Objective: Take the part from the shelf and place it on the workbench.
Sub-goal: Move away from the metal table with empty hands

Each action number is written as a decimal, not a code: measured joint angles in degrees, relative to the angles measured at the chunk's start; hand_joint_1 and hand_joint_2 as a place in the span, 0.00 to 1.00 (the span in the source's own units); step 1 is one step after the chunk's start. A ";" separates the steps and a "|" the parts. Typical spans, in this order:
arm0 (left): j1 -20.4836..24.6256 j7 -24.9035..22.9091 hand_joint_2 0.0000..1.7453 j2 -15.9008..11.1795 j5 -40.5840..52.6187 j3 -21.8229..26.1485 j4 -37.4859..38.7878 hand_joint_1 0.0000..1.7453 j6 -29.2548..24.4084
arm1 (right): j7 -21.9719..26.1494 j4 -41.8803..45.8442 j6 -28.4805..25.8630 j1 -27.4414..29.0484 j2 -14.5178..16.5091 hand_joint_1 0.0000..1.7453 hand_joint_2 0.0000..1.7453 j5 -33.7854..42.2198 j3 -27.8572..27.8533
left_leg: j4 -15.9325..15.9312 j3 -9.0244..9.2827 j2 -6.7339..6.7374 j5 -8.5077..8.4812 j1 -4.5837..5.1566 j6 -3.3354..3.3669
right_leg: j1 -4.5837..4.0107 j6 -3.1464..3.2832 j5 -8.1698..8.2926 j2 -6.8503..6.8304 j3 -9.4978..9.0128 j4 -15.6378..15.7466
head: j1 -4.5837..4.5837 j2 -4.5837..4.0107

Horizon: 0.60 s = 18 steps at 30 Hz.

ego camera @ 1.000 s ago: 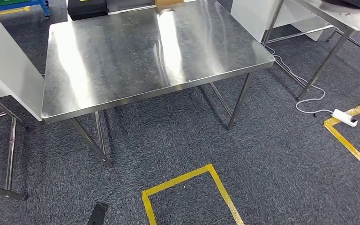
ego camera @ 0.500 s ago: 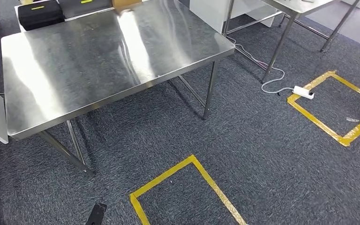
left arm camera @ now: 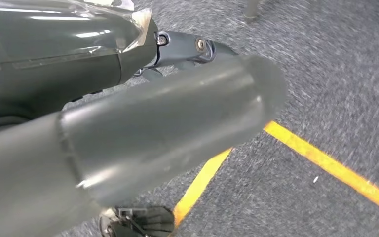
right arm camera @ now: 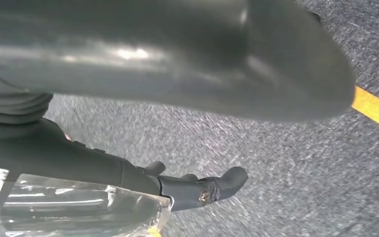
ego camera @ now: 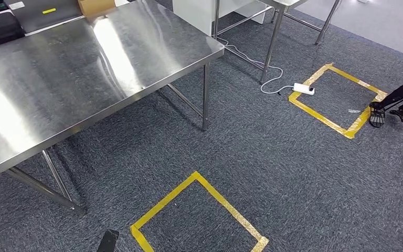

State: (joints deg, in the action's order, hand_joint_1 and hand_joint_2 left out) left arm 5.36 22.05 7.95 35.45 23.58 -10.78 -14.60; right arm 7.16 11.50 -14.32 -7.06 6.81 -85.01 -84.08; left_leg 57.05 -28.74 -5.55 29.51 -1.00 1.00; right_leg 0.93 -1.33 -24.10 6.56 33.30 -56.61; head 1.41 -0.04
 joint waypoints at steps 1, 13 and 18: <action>-0.05 0.02 0.00 0.03 0.08 0.01 0.01 0.00 0.01 | -0.04 0.00 0.01 0.01 -0.02 0.00 0.00 0.09 0.01 | -0.13 -0.10 0.44 -0.10 0.19 0.22 | -0.01 -0.44 0.29 0.64 0.39 0.05 | -0.01 0.00; -0.03 -1.05 0.00 0.43 1.24 0.00 0.03 0.00 0.72 | -0.12 -0.01 -0.08 0.24 -0.17 0.00 0.00 1.07 -0.01 | -1.22 -0.30 10.74 -1.28 0.99 1.84 | -0.10 -2.22 -3.25 -9.18 -0.05 -3.43 | -0.68 0.00; 0.32 -0.94 0.00 0.55 1.20 0.01 -0.01 0.00 0.81 | 0.10 -0.02 -0.07 0.18 -0.22 0.00 0.00 0.95 -0.01 | -0.76 0.10 12.13 -0.46 1.13 0.26 | -0.16 -0.30 -1.95 -8.68 -1.69 0.44 | -0.55 0.00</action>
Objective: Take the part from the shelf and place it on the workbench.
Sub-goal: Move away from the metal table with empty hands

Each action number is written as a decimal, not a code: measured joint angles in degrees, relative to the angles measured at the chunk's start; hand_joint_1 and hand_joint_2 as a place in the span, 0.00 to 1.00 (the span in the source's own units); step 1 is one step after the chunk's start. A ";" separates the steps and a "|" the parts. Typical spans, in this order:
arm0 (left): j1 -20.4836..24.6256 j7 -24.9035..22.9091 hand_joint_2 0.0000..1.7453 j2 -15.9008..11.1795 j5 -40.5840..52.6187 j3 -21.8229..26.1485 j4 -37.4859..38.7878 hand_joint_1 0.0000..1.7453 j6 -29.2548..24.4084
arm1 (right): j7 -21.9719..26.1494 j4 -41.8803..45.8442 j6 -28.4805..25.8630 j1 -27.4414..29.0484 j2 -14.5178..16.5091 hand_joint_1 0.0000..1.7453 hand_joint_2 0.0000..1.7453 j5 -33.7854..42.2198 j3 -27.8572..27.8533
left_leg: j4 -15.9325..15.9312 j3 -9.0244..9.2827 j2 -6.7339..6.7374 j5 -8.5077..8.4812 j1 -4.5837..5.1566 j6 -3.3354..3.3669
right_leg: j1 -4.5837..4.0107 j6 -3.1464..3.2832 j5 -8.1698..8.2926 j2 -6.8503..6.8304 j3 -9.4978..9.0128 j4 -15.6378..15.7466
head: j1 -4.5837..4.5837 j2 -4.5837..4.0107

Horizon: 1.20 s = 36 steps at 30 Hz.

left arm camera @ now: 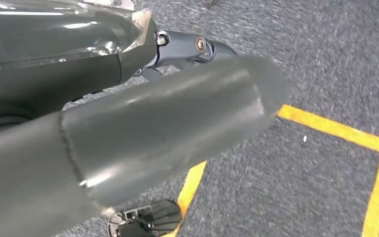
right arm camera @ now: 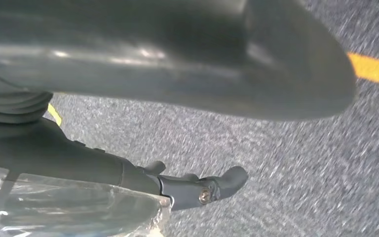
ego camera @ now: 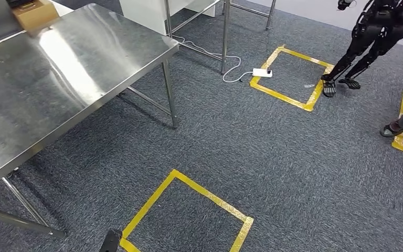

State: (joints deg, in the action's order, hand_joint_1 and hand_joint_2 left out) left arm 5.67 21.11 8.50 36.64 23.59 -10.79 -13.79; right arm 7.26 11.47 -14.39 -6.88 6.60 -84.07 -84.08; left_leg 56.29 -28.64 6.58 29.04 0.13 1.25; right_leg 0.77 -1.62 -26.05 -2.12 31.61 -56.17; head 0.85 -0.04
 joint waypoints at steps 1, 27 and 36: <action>0.07 0.03 0.00 0.01 -0.01 0.00 -0.02 0.00 0.01 | -0.01 0.01 0.00 0.01 -0.02 0.00 0.00 -0.01 0.00 | 1.11 -0.42 -1.28 0.99 -0.19 -0.36 | 0.24 0.49 0.20 0.61 0.04 0.10 | 0.10 0.00; -0.20 -0.48 0.00 0.08 -0.03 0.01 0.02 0.00 0.48 | -0.03 -0.01 0.64 -0.14 -0.12 0.00 0.00 -0.49 0.11 | -0.20 -0.81 -1.48 -1.08 -0.43 1.12 | 0.62 -1.99 -0.73 -1.37 1.93 -3.23 | -0.24 0.00; -0.23 -0.58 0.00 0.20 0.03 -0.02 0.03 0.00 0.50 | -0.21 -0.02 0.86 -0.22 -0.17 0.00 0.00 -0.25 0.11 | 13.22 -5.94 -6.27 7.58 -1.12 -1.24 | 0.43 1.38 0.91 2.43 0.89 -0.19 | 0.80 0.00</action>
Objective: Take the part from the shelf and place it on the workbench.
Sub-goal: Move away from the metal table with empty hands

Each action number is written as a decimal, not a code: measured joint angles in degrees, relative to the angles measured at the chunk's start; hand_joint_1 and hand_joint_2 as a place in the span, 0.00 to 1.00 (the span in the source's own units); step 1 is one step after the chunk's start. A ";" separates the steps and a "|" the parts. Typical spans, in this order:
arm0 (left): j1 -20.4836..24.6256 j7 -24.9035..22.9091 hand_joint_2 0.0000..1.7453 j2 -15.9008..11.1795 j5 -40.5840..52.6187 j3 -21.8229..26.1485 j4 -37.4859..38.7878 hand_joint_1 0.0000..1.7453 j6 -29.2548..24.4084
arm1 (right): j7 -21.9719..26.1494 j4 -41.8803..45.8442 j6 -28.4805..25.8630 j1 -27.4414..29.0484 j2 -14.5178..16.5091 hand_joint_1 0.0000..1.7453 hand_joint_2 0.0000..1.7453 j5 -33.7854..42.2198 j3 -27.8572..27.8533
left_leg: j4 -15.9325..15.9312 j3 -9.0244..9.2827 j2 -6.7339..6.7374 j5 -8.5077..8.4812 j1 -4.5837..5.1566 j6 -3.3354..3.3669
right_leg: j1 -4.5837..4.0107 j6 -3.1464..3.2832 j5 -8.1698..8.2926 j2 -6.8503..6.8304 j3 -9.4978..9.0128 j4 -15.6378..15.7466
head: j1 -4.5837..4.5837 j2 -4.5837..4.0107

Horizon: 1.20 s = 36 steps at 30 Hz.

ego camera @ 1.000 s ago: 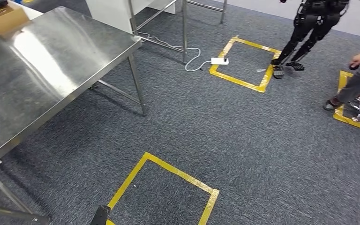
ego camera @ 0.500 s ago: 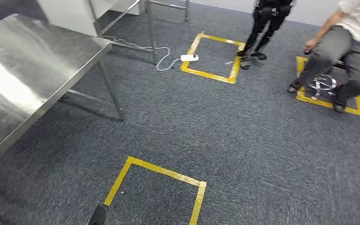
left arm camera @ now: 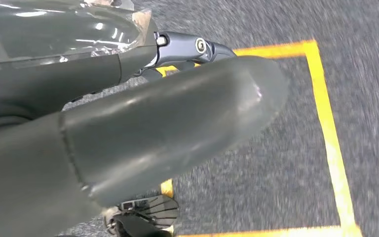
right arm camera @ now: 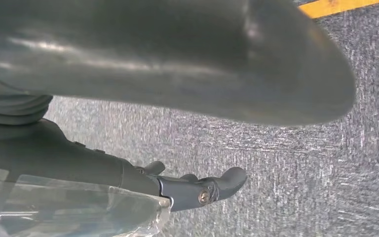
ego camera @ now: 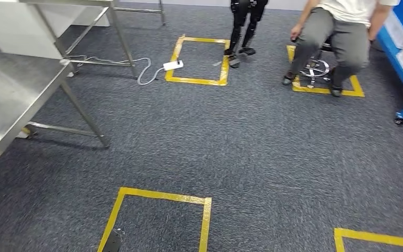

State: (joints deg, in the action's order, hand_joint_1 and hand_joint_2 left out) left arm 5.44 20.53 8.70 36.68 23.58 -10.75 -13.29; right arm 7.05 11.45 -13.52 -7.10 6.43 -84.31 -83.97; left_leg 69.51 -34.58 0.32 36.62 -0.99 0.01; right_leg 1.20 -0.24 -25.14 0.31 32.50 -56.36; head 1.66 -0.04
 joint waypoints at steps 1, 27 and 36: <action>-0.11 -0.01 0.00 0.00 0.00 -0.01 0.00 0.00 0.00 | 0.01 0.00 0.01 0.01 0.00 0.00 0.00 0.01 0.00 | 3.23 -1.63 -0.31 1.01 0.00 0.04 | -0.21 0.08 0.03 0.82 0.07 -0.02 | 0.02 0.00; 0.32 -0.50 0.00 -0.08 0.32 0.01 -0.02 0.00 0.52 | -0.16 -0.17 0.08 0.09 0.19 0.00 0.00 0.54 0.00 | -11.82 5.26 5.07 -6.71 0.01 -0.07 | 0.18 -1.59 -0.38 -1.88 0.71 -1.00 | -0.29 0.00; 0.17 -0.58 0.00 -0.17 0.26 -0.01 0.00 0.00 0.66 | 0.18 -0.17 0.24 0.11 0.19 0.00 0.00 0.41 0.00 | -6.04 1.73 -3.09 -6.37 -0.13 1.28 | -0.96 -0.15 -0.06 4.84 0.40 -1.03 | -0.01 0.00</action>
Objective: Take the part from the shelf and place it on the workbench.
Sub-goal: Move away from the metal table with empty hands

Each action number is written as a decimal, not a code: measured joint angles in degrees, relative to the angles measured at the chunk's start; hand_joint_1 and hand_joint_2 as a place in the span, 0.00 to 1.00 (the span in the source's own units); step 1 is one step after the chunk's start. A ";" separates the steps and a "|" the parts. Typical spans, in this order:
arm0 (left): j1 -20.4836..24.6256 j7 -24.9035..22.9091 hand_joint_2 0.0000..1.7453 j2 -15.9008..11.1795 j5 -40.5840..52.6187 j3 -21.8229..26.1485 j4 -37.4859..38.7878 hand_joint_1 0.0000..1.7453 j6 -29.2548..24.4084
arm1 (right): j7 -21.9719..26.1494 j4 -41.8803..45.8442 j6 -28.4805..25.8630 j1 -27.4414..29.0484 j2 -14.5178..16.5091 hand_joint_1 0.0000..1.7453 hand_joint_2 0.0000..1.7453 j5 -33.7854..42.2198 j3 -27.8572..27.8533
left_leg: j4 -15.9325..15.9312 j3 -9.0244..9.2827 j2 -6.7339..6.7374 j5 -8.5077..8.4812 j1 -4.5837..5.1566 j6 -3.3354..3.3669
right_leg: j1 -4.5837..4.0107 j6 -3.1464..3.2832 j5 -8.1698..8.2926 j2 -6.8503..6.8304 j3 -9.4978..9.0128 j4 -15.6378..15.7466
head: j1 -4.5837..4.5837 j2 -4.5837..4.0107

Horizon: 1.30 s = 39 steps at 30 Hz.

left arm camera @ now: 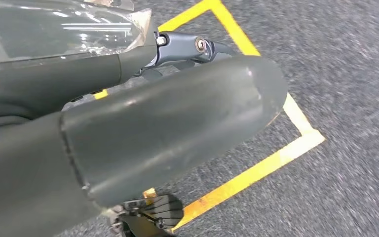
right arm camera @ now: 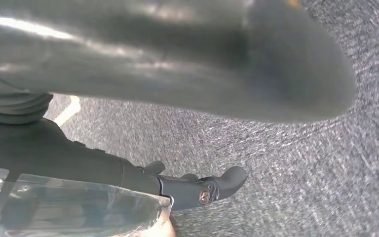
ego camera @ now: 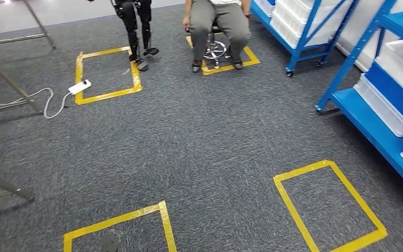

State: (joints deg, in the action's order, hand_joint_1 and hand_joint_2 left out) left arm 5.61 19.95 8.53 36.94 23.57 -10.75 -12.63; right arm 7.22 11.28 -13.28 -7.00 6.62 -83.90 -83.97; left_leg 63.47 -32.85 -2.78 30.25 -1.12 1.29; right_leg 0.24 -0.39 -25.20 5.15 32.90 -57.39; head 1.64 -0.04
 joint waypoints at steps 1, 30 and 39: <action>0.02 -0.01 0.00 -0.07 0.03 0.00 0.00 0.00 0.01 | 0.00 0.00 0.01 -0.06 0.04 0.00 0.00 0.01 0.00 | -2.93 1.28 -1.25 -1.14 0.05 0.19 | -0.02 -0.13 0.08 0.64 0.13 -0.04 | 0.01 0.00; 0.16 -0.59 0.00 0.12 0.44 -0.01 -0.03 0.00 0.07 | 0.01 -0.02 0.40 0.02 -0.03 0.00 0.00 0.71 0.00 | 2.14 -0.67 1.15 1.19 -0.40 -1.28 | 1.07 -0.08 0.55 -0.52 -0.20 0.74 | 0.20 0.00; 0.36 -0.83 0.00 0.17 0.93 -0.10 -0.07 0.00 0.15 | 0.01 -0.02 0.48 0.05 0.02 0.00 0.00 1.61 -0.02 | -6.17 2.29 1.60 -2.41 0.03 1.00 | 0.55 -1.96 -1.96 -2.07 5.41 -6.63 | -0.48 0.00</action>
State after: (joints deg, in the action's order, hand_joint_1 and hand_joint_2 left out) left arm 5.97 19.12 8.70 37.87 23.47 -10.82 -12.48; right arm 7.23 11.26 -12.81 -6.95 6.63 -82.29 -83.99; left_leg 57.30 -30.56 -1.18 27.84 -1.09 2.29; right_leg 0.80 -2.35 -27.17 3.08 38.31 -64.02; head 1.17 -0.04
